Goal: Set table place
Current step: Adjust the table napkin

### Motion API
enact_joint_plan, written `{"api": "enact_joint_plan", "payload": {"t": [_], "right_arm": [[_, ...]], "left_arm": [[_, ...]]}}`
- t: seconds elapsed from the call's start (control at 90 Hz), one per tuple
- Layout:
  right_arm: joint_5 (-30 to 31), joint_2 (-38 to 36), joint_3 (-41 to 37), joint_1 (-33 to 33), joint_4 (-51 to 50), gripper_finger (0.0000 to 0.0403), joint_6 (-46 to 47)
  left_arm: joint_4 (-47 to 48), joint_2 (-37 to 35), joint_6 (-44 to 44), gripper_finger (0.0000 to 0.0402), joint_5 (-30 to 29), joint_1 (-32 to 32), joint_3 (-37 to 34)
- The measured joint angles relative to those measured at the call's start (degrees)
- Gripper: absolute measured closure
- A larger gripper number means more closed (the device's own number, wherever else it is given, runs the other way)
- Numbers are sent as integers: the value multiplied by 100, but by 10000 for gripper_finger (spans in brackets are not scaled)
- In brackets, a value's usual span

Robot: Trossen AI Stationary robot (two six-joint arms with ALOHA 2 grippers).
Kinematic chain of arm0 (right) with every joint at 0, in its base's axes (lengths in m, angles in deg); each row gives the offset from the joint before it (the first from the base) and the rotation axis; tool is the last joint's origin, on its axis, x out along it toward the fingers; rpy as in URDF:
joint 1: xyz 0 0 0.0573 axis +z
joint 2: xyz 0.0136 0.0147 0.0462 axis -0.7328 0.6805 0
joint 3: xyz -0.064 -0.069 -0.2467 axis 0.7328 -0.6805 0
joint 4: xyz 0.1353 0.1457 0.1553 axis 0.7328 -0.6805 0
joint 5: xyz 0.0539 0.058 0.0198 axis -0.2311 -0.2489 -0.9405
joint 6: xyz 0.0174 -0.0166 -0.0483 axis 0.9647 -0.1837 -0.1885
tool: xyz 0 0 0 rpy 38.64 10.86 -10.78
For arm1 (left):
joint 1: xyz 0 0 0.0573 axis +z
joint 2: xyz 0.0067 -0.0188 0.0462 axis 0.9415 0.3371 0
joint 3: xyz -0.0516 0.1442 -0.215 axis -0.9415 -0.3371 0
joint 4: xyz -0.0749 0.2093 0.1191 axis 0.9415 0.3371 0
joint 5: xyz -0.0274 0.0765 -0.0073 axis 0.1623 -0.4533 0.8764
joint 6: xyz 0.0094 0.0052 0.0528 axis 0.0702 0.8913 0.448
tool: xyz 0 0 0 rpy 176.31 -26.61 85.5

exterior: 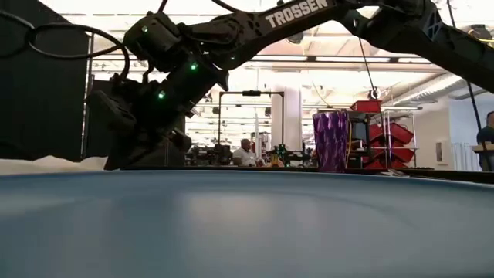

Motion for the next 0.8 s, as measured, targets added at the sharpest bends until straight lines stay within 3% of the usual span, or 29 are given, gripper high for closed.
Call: {"api": "enact_joint_plan", "payload": {"t": [0.167, 0.589, 0.8], "right_arm": [[-1, -7, 1, 2, 3, 403, 4], [-22, -32, 2, -114, -124, 401, -25], [45, -194, 0, -222, -519, 343, -407]], "left_arm": [[-771, 47, -59, 219, -39, -1, -299], [-963, 74, -182, 219, 237, -76, -212], [-960, 76, -182, 219, 302, -79, -210]]}}
